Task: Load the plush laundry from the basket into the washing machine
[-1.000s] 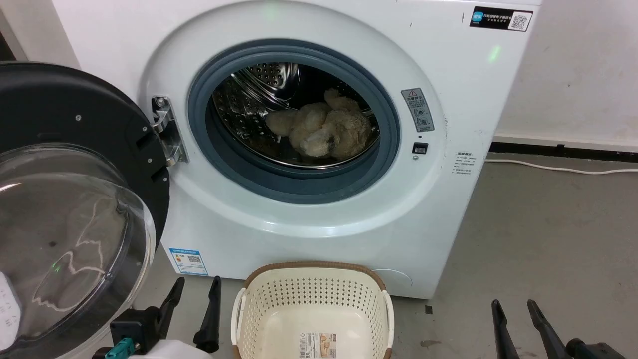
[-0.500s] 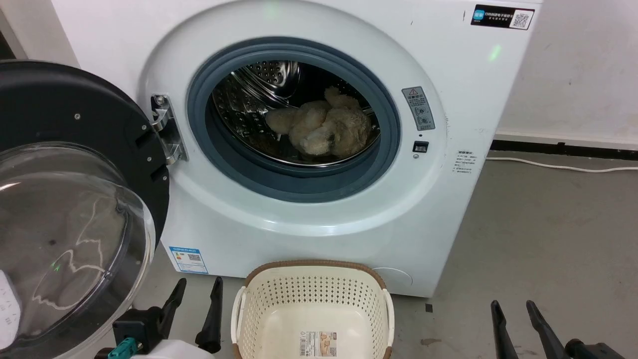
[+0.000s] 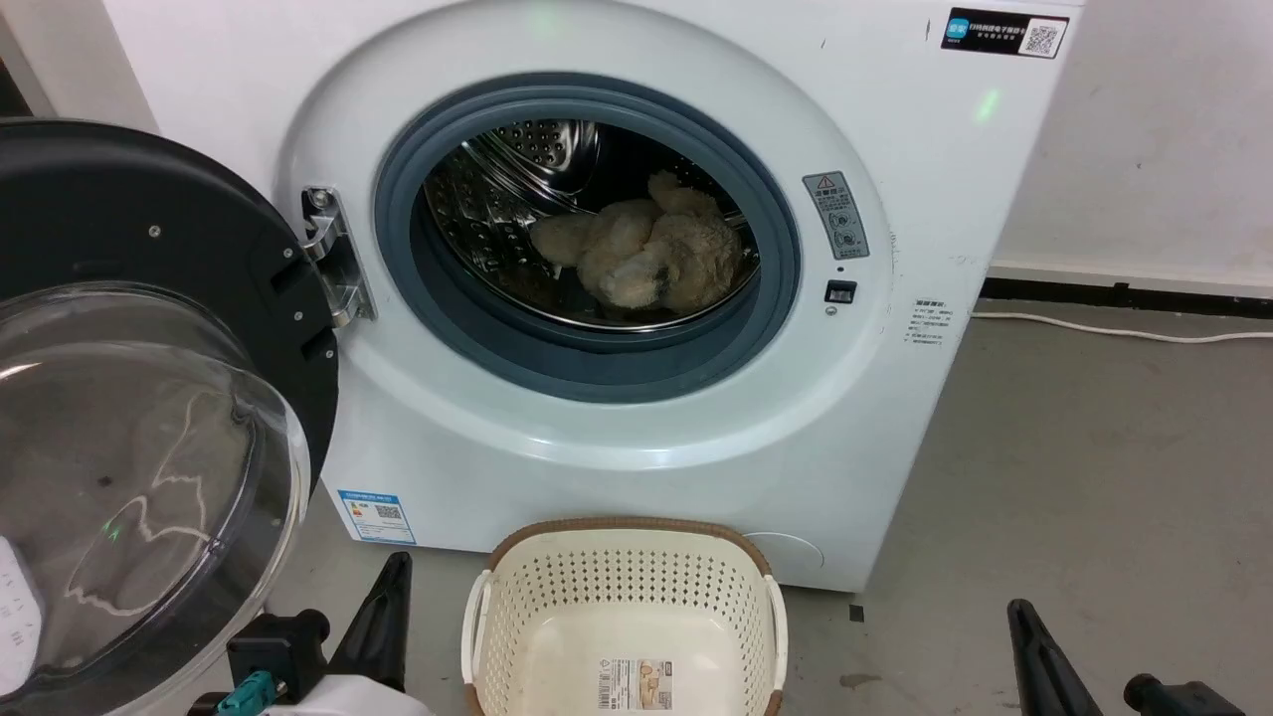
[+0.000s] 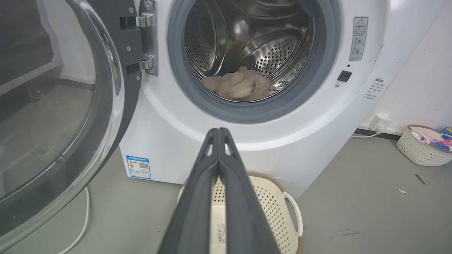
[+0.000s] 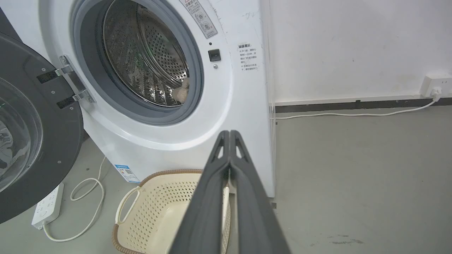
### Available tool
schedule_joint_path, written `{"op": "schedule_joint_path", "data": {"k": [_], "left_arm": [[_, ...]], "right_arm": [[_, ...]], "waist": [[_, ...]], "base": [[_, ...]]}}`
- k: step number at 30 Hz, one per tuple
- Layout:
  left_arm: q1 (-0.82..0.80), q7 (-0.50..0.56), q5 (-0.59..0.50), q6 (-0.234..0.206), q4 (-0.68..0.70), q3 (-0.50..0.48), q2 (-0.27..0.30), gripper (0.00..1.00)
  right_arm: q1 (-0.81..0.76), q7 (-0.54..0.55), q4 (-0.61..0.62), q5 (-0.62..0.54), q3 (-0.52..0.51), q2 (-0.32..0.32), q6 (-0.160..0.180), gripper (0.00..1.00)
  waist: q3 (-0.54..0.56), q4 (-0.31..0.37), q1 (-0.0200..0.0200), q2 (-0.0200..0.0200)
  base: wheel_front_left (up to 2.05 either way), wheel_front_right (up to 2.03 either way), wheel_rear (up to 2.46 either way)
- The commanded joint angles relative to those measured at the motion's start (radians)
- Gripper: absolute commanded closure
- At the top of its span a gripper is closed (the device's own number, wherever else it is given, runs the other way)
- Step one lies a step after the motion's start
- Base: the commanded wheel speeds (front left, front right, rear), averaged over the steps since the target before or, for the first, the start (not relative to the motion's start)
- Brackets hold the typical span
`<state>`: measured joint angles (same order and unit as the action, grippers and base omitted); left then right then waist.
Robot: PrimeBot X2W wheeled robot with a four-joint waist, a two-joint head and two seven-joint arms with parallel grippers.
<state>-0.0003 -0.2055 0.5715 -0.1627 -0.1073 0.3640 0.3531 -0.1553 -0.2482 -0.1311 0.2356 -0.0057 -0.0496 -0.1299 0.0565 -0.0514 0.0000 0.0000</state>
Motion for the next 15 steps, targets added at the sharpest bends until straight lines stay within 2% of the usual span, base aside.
{"op": "schedule_joint_path", "data": {"k": [1,15], "left_arm": [[0.0,0.005,-0.019,0.007,0.004,-0.012,-0.01,1.0],[0.0,0.027,-0.08,0.024,0.016,-0.05,-0.042,1.0]], "right_arm": [[0.008,0.005,0.006,-0.01,0.0,0.0,0.0,1.0],[0.024,0.032,0.02,-0.035,0.001,0.0,0.0,1.0]], "waist": [[-0.001,0.001,0.0,0.0],[-0.007,0.006,0.0,0.0]], "base": [[0.0,0.0,0.0],[0.0,0.0,0.0]]}}
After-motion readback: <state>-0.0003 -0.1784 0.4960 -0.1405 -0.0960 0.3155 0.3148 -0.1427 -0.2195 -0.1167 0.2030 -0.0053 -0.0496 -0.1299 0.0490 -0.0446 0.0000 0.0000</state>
